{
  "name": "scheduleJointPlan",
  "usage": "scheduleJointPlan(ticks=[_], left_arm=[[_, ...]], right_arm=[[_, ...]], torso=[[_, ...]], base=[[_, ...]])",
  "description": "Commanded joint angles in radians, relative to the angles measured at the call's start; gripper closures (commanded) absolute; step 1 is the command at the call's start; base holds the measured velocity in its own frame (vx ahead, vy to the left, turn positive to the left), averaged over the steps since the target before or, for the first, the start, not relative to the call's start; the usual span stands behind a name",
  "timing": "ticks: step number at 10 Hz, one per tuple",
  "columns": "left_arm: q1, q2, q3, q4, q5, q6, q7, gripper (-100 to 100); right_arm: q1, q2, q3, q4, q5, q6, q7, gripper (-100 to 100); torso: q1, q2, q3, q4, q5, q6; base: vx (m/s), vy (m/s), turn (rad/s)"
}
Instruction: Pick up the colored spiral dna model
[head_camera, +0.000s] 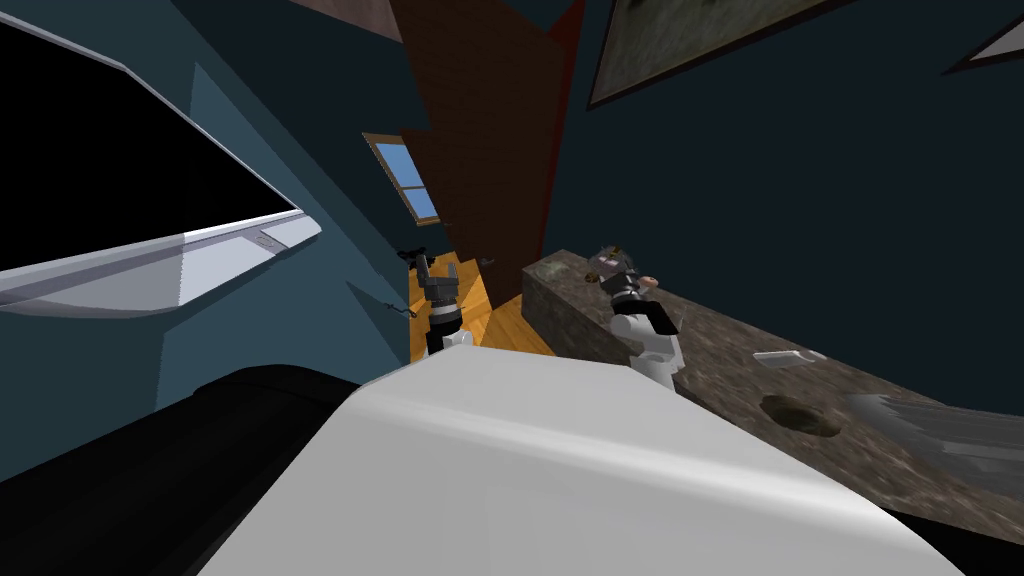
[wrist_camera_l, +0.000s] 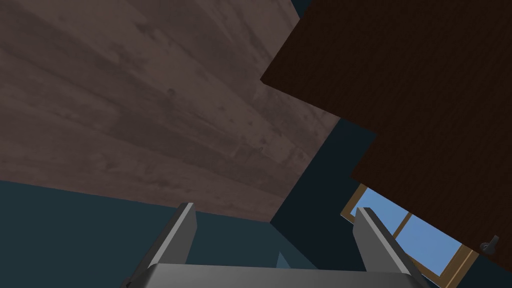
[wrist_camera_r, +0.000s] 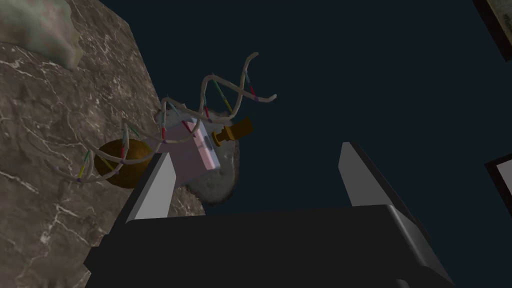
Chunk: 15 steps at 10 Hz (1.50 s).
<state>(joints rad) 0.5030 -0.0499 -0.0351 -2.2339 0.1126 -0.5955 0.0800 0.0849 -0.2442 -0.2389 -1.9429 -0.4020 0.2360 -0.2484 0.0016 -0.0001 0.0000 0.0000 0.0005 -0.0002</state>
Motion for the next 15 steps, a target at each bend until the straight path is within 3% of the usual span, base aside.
scheduleJointPlan(ticks=[1,2,3,4,5,10,15], left_arm=[[0.0,0.0,0.0,0.0,0.0,0.0,0.0,0],[0.0,0.0,0.0,0.0,0.0,0.0,0.0,0],[0.0,0.0,0.0,0.0,0.0,0.0,0.0,0],[0.0,0.0,0.0,0.0,0.0,0.0,0.0,0],[0.0,0.0,0.0,0.0,0.0,0.0,0.0,0],[0.0,0.0,0.0,0.0,0.0,0.0,0.0,0],[0.0,0.0,0.0,0.0,0.0,0.0,0.0,0]], right_arm=[[-0.002,-0.008,-0.006,0.018,-0.024,0.035,-0.012,-100],[-0.031,-0.016,-0.025,0.054,-0.063,0.075,-0.031,-100],[-0.031,-0.016,-0.025,0.054,-0.063,0.089,-0.031,-100],[-0.061,-0.023,-0.043,0.091,-0.102,0.126,-0.05,-100],[-0.061,-0.023,-0.043,0.091,-0.102,0.142,-0.05,-100],[-0.148,-0.042,-0.098,0.202,-0.217,0.289,-0.107,-100],[-0.205,-0.053,-0.135,0.274,-0.291,0.397,-0.144,-100]], torso=[[0.0,0.0,0.0,0.0,0.0,0.0],[0.0,0.0,0.0,0.0,0.0,0.0],[0.0,0.0,0.0,0.0,0.0,0.0],[-0.001,0.0,0.0,0.0,0.0,0.0],[-0.001,0.0,0.0,0.0,0.0,0.0],[-0.002,-0.001,0.0,0.0,0.0,0.0],[-0.003,-0.001,-0.001,0.0,-0.001,0.0]], base=[[-0.011,0.019,-0.043],[-0.015,0.016,-0.091],[-0.012,0.013,-0.046],[-0.01,0.009,-0.086],[-0.008,0.008,-0.042],[-0.004,-0.001,-0.056],[0.005,-0.013,-0.039]])
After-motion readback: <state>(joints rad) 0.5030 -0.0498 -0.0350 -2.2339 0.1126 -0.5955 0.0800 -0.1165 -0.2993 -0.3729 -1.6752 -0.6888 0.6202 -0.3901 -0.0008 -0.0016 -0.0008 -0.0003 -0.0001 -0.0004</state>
